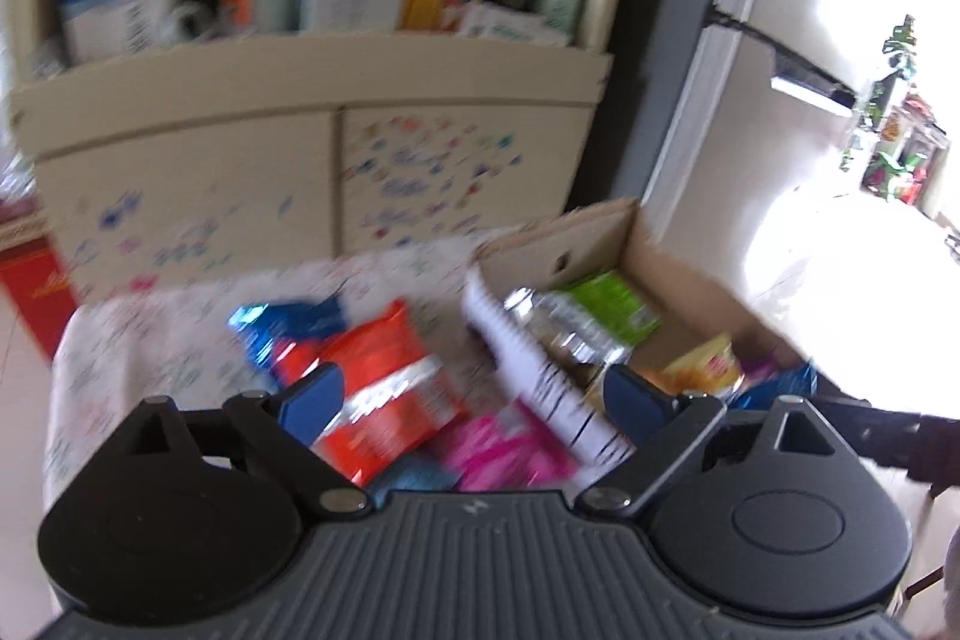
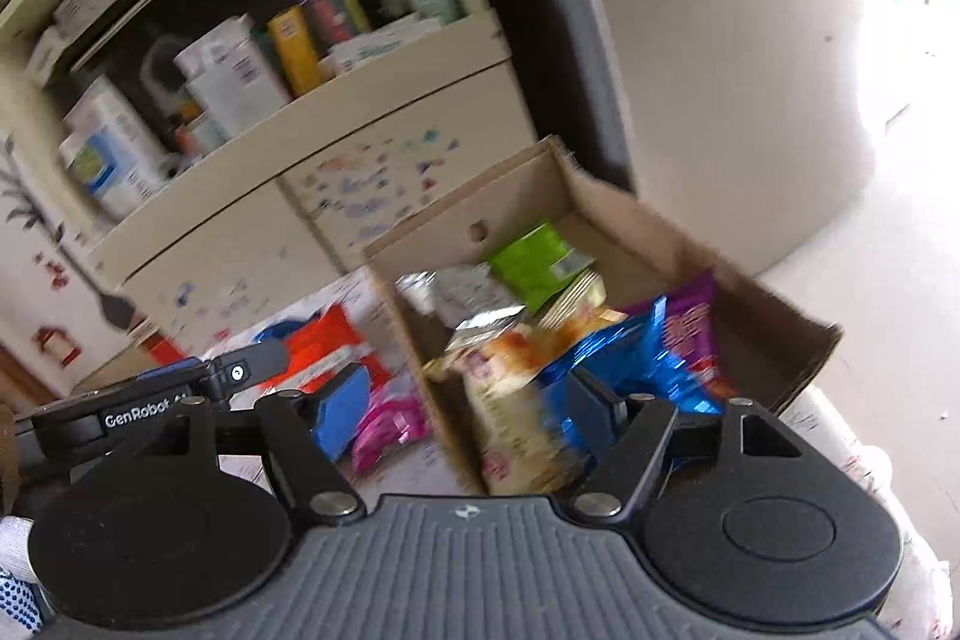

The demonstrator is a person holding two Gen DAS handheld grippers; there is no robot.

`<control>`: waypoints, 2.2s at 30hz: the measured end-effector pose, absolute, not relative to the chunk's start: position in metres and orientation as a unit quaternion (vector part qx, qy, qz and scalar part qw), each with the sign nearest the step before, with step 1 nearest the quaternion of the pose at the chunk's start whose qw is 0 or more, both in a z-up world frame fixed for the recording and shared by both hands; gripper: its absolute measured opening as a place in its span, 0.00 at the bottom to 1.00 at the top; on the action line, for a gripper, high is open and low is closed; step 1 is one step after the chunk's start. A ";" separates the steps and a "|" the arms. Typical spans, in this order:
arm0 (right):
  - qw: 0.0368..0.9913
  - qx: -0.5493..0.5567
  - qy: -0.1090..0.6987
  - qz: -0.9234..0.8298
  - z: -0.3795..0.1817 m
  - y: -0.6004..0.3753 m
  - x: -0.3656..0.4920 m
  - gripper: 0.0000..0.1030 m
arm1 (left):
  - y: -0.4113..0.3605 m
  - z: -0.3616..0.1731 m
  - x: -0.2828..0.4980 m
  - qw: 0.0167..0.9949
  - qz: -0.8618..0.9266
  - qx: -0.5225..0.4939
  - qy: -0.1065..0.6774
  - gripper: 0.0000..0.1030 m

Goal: Organize snacks
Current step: 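Move both grippers back to the table and lower them over the packets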

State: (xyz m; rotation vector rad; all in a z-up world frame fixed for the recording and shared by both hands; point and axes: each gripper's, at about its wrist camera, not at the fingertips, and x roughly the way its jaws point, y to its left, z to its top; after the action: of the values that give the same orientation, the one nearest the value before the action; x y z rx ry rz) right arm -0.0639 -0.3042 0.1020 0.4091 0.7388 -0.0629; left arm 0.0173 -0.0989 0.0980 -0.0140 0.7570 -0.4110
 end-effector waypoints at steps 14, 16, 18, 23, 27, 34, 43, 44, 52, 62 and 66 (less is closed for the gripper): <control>0.880 0.226 0.419 -0.007 0.060 -0.267 -0.110 0.78 | -0.032 0.065 -0.010 0.889 -0.124 -0.037 0.439 0.91; 0.874 0.230 0.428 -0.019 0.050 -0.264 -0.111 0.78 | -0.025 0.064 -0.011 0.888 -0.120 -0.044 0.441 0.91; 0.871 0.226 0.436 -0.028 0.041 -0.258 -0.110 0.78 | -0.020 0.063 -0.011 0.887 -0.120 -0.052 0.443 0.91; 0.868 0.213 0.446 -0.039 0.023 -0.247 -0.101 0.78 | -0.017 0.058 -0.011 0.882 -0.118 -0.060 0.453 0.91; 0.870 0.211 0.445 -0.043 0.014 -0.241 -0.094 0.78 | -0.016 0.052 -0.010 0.878 -0.115 -0.060 0.462 0.91; 0.865 0.216 0.453 0.007 0.000 -0.221 -0.086 0.78 | -0.005 0.044 -0.007 0.874 -0.093 -0.064 0.472 0.91; 0.893 0.157 0.422 -0.007 0.017 -0.214 -0.092 0.78 | -0.001 0.038 -0.006 0.871 -0.084 -0.062 0.480 0.91; 0.894 0.147 0.423 -0.010 0.015 -0.213 -0.090 0.78 | -0.003 0.037 -0.006 0.869 -0.087 -0.058 0.483 0.91; 0.901 0.093 0.424 -0.012 0.005 -0.208 -0.072 0.77 | -0.024 0.019 -0.008 0.857 -0.107 -0.013 0.503 0.91; 0.898 0.031 0.437 -0.020 -0.011 -0.193 -0.065 0.74 | -0.043 0.002 -0.009 0.850 -0.130 0.026 0.509 0.91; 0.898 0.000 0.440 -0.021 -0.014 -0.188 -0.064 0.74 | -0.052 -0.003 -0.011 0.855 -0.133 0.049 0.499 0.93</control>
State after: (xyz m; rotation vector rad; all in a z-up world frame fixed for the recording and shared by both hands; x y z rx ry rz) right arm -0.0642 -0.1882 -0.0140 -0.0001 0.9105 -0.0425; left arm -0.0105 -0.0517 -0.0027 0.1040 1.0491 -0.2800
